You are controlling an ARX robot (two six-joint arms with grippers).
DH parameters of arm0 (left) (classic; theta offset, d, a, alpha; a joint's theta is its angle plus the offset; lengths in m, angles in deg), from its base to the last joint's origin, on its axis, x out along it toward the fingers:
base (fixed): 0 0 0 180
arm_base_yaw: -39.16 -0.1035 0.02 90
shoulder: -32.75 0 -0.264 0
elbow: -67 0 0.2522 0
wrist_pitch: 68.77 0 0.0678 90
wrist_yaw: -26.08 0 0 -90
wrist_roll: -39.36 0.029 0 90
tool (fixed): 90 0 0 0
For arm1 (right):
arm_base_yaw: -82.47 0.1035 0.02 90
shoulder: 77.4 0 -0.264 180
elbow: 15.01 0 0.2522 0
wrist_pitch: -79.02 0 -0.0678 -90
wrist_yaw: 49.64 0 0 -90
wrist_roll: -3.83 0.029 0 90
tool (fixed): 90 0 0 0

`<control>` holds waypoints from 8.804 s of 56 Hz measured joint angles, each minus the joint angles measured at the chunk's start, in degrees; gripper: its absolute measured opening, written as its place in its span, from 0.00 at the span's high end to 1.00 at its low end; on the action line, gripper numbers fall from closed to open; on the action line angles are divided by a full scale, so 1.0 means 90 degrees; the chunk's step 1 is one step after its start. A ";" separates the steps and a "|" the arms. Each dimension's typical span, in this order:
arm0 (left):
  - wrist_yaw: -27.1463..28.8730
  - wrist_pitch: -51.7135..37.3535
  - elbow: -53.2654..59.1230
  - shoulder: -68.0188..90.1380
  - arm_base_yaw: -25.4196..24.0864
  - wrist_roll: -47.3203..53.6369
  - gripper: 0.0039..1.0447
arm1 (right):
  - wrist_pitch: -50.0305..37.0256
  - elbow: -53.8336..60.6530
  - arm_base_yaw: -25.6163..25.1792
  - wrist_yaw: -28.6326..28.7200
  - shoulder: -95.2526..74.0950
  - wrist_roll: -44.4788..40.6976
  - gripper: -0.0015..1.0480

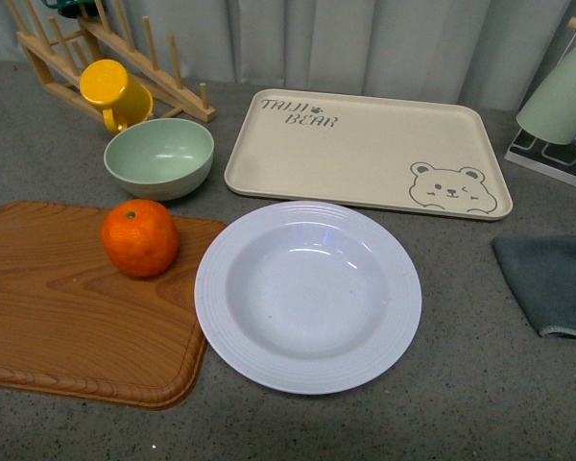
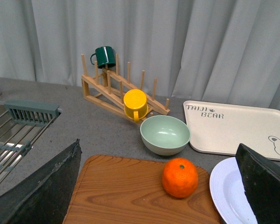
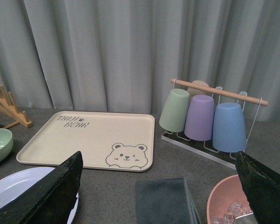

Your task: Place orange and plate with both arms

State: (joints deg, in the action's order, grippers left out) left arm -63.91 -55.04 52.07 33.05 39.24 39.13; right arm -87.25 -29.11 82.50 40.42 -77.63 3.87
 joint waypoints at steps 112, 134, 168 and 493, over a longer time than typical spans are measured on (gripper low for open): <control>-0.0024 -0.2297 -0.3708 1.0482 0.1205 -0.0634 0.06 | 0.0000 0.0000 0.0000 0.0000 0.0000 0.0000 0.09; 0.0000 -0.1909 -0.4677 1.1679 0.1253 -0.0313 0.06 | 0.0000 0.0000 0.0000 0.0000 0.0000 0.0000 0.09; -0.0053 -0.1707 -0.5520 1.2764 0.1161 -0.0410 0.06 | 0.0000 0.0000 0.0000 0.0000 0.0000 0.0000 0.09; 0.0010 0.0000 0.0000 -0.0010 0.0007 -0.0007 0.06 | -0.4787 -0.1175 0.0097 -0.0867 -0.8403 0.0551 0.09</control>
State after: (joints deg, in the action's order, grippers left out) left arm -63.82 -55.04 52.07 32.96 39.31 39.07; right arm -130.33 -39.68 83.38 32.62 -153.26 8.83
